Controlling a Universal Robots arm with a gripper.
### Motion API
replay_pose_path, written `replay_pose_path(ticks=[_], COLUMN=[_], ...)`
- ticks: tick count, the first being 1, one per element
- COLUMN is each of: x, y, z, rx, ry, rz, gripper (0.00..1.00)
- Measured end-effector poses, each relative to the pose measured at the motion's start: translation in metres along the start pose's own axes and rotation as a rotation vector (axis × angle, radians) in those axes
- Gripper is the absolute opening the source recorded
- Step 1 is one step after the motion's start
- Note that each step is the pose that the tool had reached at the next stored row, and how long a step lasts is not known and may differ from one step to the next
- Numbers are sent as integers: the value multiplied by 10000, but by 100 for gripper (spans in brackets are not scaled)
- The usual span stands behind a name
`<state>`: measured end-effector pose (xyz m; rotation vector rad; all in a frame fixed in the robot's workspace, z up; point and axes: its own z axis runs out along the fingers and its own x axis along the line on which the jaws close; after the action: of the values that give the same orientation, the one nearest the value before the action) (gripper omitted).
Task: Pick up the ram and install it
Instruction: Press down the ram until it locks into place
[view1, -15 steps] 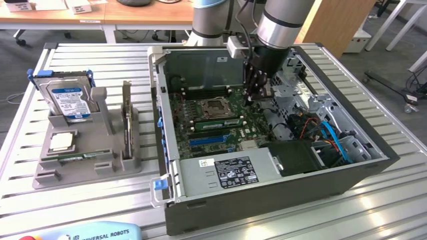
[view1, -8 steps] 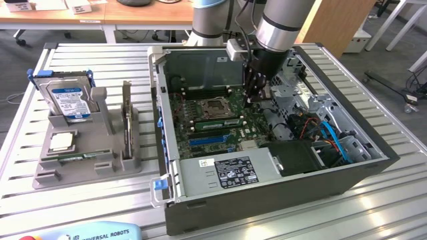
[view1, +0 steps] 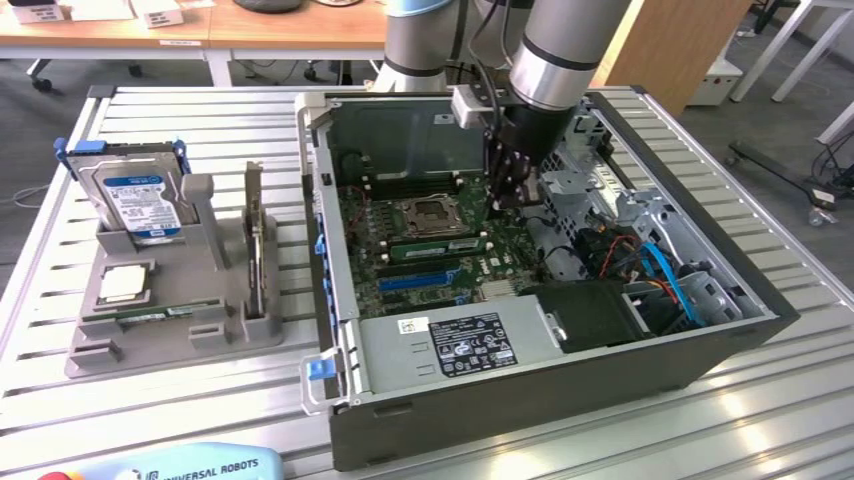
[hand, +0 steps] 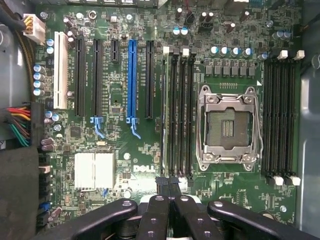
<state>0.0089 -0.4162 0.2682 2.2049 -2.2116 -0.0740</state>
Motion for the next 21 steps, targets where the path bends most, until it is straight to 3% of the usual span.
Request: replay_pose_path(ticks=[21], x=[3], y=[-6], z=[132], rx=[0], ry=[-1], rz=[0], gripper=[10])
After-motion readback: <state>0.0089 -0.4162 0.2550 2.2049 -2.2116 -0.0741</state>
